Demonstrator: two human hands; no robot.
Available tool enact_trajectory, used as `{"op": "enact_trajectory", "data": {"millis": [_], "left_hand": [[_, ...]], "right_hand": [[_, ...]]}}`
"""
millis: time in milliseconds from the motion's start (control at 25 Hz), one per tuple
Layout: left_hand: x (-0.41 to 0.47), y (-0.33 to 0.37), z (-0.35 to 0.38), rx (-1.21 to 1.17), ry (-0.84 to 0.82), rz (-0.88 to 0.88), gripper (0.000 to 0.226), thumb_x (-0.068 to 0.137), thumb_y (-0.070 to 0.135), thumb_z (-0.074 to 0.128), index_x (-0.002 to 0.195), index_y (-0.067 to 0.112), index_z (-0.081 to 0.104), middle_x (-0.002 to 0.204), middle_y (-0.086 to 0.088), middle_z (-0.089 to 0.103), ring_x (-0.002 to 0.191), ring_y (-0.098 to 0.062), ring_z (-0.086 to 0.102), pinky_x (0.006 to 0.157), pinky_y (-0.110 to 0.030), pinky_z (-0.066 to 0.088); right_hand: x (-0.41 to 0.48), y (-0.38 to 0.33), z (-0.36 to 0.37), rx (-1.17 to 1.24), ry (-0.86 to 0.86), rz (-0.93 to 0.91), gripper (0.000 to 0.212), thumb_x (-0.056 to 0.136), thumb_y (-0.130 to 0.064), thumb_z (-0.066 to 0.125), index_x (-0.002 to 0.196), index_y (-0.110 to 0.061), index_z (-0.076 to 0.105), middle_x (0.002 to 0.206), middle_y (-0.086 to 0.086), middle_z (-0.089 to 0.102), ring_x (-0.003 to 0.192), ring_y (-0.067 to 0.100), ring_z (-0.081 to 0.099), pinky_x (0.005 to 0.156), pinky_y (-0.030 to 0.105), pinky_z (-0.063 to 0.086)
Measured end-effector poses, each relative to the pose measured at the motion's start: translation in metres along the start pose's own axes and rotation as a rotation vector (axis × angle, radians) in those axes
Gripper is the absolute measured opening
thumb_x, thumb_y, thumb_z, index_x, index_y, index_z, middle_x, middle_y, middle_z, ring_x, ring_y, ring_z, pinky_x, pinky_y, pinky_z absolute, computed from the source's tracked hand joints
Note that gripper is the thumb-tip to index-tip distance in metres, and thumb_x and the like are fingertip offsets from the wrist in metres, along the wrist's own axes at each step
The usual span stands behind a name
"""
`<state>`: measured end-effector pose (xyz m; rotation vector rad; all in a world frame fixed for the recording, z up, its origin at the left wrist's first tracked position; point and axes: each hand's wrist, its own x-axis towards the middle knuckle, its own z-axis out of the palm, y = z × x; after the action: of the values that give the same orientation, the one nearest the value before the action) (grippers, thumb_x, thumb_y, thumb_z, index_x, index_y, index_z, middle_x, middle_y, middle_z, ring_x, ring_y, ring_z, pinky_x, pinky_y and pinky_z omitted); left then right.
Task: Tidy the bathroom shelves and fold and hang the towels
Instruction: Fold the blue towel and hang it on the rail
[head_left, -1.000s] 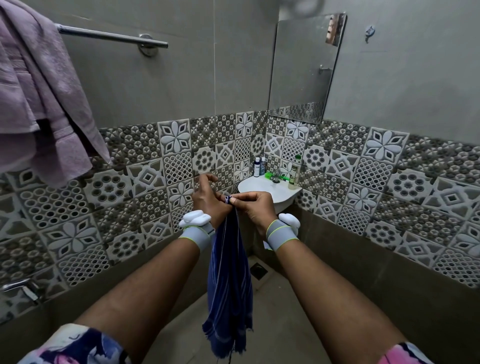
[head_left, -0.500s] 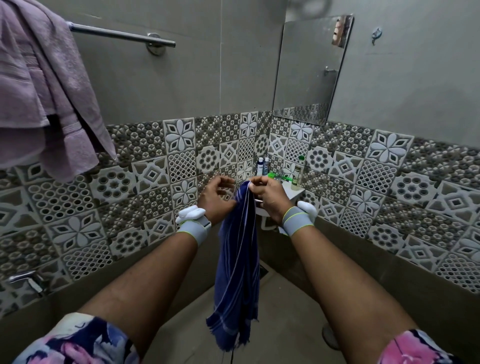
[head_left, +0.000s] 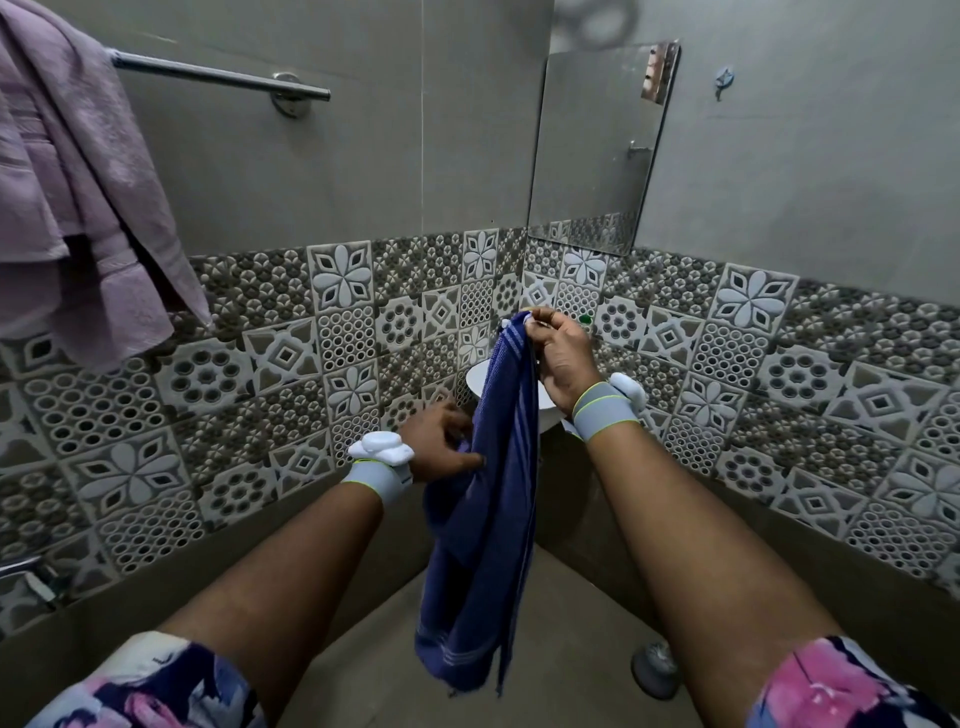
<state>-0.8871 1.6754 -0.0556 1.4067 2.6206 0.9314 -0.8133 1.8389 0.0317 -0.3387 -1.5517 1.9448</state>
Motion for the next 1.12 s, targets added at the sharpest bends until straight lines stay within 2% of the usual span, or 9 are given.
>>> {"op": "enact_trajectory", "data": {"millis": [80, 160, 360, 600, 680, 840, 880, 1000, 1120], "left_hand": [[0.000, -0.001, 0.004, 0.107, -0.021, 0.078, 0.036, 0.067, 0.041, 0.079, 0.091, 0.015, 0.073, 0.108, -0.004, 0.056, 0.091, -0.022, 0.060, 0.082, -0.030, 0.051], [-0.001, 0.004, 0.001, 0.068, 0.140, 0.159, 0.026, 0.071, 0.038, 0.078, 0.082, 0.015, 0.073, 0.099, -0.003, 0.056, 0.084, -0.021, 0.059, 0.075, -0.026, 0.048], [0.010, 0.049, -0.003, -0.164, 0.546, 0.305, 0.029, 0.077, 0.032, 0.074, 0.101, 0.016, 0.067, 0.089, 0.001, 0.054, 0.070, -0.010, 0.053, 0.067, -0.014, 0.043], [0.026, 0.068, 0.024, -0.304, 0.706, 0.056, 0.030, 0.074, 0.031, 0.076, 0.096, 0.011, 0.071, 0.086, -0.001, 0.070, 0.070, -0.013, 0.065, 0.069, -0.027, 0.055], [0.029, 0.067, 0.027, -0.338, 0.574, -0.028, 0.033, 0.072, 0.035, 0.078, 0.093, 0.010, 0.072, 0.088, -0.003, 0.072, 0.078, -0.016, 0.067, 0.075, -0.030, 0.056], [0.031, 0.067, 0.023, -0.689, -0.015, 0.013, 0.045, 0.065, 0.023, 0.084, 0.103, 0.007, 0.068, 0.103, -0.010, 0.073, 0.093, -0.021, 0.069, 0.088, -0.040, 0.055], [0.029, 0.068, 0.022, -0.676, -0.122, -0.014, 0.044, 0.066, 0.020, 0.085, 0.105, 0.008, 0.068, 0.105, -0.010, 0.072, 0.094, -0.021, 0.069, 0.091, -0.042, 0.054], [0.024, 0.065, 0.031, -0.262, -0.337, -0.165, 0.067, 0.058, 0.046, 0.085, 0.116, 0.019, 0.066, 0.115, 0.000, 0.069, 0.105, -0.019, 0.064, 0.097, -0.036, 0.050], [0.021, 0.053, 0.038, 0.446, -0.618, -0.323, 0.081, 0.059, 0.074, 0.069, 0.125, 0.029, 0.059, 0.122, 0.008, 0.062, 0.112, -0.017, 0.057, 0.101, -0.032, 0.043]], "right_hand": [[0.001, -0.002, -0.005, 0.048, 0.011, -0.004, 0.022, 0.093, 0.002, 0.049, 0.084, -0.016, 0.058, 0.077, 0.002, 0.060, 0.064, 0.012, 0.053, 0.060, 0.025, 0.043], [0.002, -0.003, -0.011, 0.058, 0.030, -0.016, 0.023, 0.093, 0.003, 0.048, 0.084, -0.016, 0.058, 0.078, 0.002, 0.060, 0.065, 0.012, 0.053, 0.060, 0.023, 0.045], [0.001, 0.002, -0.017, -0.110, -0.060, -0.060, 0.020, 0.092, 0.002, 0.051, 0.085, -0.016, 0.058, 0.079, 0.004, 0.060, 0.067, 0.013, 0.055, 0.063, 0.025, 0.048], [0.006, 0.008, -0.019, -0.140, -0.051, -0.092, 0.017, 0.091, 0.002, 0.054, 0.085, -0.012, 0.059, 0.079, 0.006, 0.060, 0.071, 0.016, 0.056, 0.070, 0.030, 0.048], [0.006, 0.009, -0.023, -0.149, -0.065, -0.083, 0.016, 0.091, 0.002, 0.054, 0.086, -0.012, 0.059, 0.079, 0.006, 0.061, 0.071, 0.017, 0.056, 0.070, 0.031, 0.049], [0.007, 0.011, -0.028, -0.096, -0.084, -0.033, 0.018, 0.091, 0.002, 0.053, 0.085, -0.013, 0.060, 0.076, 0.006, 0.063, 0.064, 0.015, 0.058, 0.062, 0.027, 0.052], [0.010, 0.010, -0.030, -0.081, -0.090, -0.025, 0.017, 0.091, 0.002, 0.054, 0.086, -0.013, 0.060, 0.077, 0.006, 0.063, 0.064, 0.015, 0.059, 0.062, 0.027, 0.052], [0.016, 0.004, -0.039, -0.039, -0.085, -0.020, 0.019, 0.091, 0.004, 0.053, 0.085, -0.012, 0.061, 0.076, 0.005, 0.064, 0.064, 0.014, 0.060, 0.064, 0.026, 0.053], [0.024, 0.003, -0.054, -0.052, -0.045, -0.032, 0.021, 0.091, 0.005, 0.052, 0.083, -0.013, 0.060, 0.075, 0.002, 0.063, 0.062, 0.010, 0.059, 0.061, 0.019, 0.053]]}}
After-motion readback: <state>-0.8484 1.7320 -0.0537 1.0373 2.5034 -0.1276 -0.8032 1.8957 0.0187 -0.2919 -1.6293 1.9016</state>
